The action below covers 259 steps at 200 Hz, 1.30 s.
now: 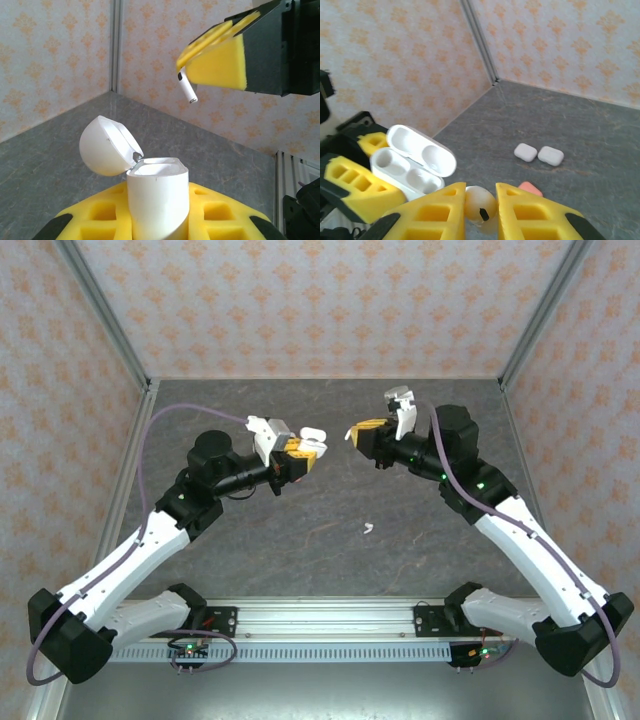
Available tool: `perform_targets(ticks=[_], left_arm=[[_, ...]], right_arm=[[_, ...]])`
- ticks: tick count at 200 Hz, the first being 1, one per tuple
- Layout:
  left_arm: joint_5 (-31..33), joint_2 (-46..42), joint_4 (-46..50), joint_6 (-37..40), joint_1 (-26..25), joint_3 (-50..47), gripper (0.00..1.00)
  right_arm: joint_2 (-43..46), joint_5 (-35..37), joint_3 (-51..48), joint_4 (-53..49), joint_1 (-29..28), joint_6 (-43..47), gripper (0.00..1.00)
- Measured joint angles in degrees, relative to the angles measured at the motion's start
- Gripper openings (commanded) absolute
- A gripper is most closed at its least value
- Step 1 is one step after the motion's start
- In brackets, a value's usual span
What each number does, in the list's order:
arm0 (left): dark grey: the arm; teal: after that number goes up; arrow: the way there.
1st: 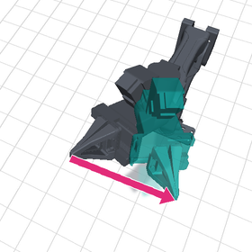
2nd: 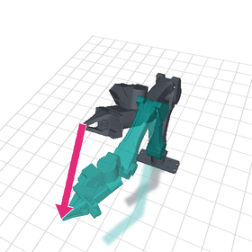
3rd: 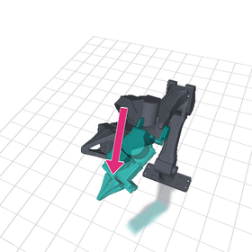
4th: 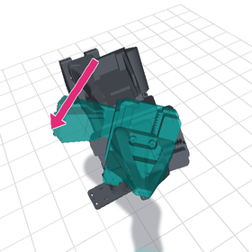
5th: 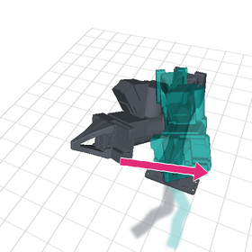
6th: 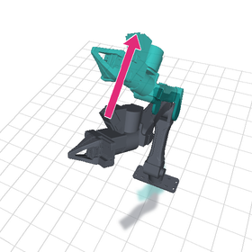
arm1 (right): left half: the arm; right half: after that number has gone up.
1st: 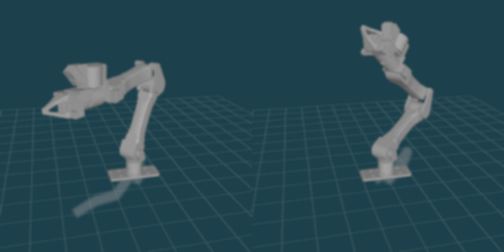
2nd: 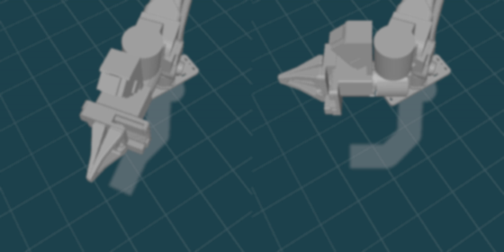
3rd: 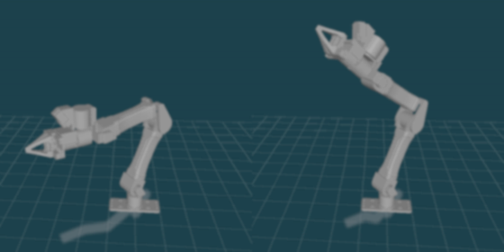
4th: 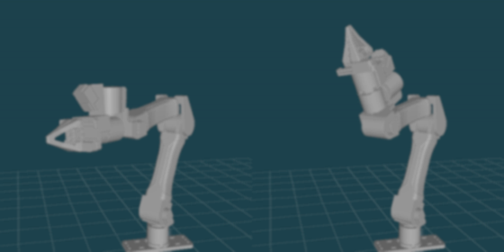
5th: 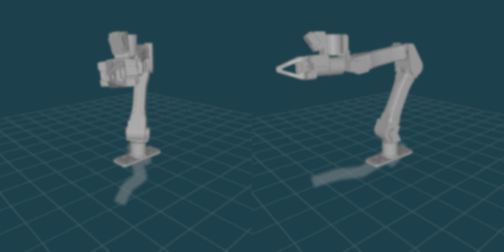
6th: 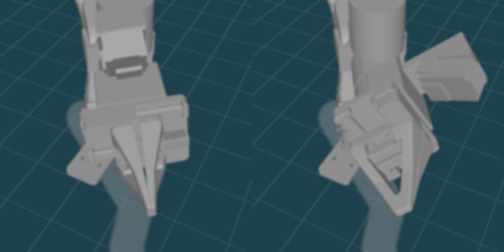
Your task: Insert the wireless bluetooth earbuds into the charging case
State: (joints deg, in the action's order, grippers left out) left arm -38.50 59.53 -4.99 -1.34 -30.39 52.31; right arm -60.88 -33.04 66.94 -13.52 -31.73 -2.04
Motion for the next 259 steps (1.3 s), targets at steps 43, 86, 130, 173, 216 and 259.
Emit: perform_targets(ticks=[43, 86, 130, 173, 216, 259], left_arm=[[-0.7, 0.5, -1.0, -0.3, 0.0, 0.0, 0.03], [-1.5, 1.1, -1.3, -0.3, 0.0, -0.1, 0.03], [-1.6, 1.1, -2.1, -0.7, 0.0, -0.3, 0.03], [-1.6, 1.1, -2.2, -0.8, 0.0, -0.3, 0.03], [-1.6, 1.5, -2.2, -1.2, 0.0, -0.3, 0.03], [-1.7, 1.8, -2.2, -1.4, 0.0, -0.4, 0.03]], right_arm=[[-0.3, -2.2, 1.5, 0.3, -2.9, 2.5, 0.19], [-3.2, -2.1, 4.5, 0.3, -5.9, 5.2, 0.19], [-6.2, -1.9, 5.7, 0.3, -6.8, 6.3, 0.19], [-6.8, -1.9, 6.1, 0.3, -7.2, 6.6, 0.19], [-8.0, -1.9, 6.4, 0.3, -7.4, 6.6, 0.19], [-9.4, -1.9, 6.4, 0.8, -7.6, 6.5, 0.19]])
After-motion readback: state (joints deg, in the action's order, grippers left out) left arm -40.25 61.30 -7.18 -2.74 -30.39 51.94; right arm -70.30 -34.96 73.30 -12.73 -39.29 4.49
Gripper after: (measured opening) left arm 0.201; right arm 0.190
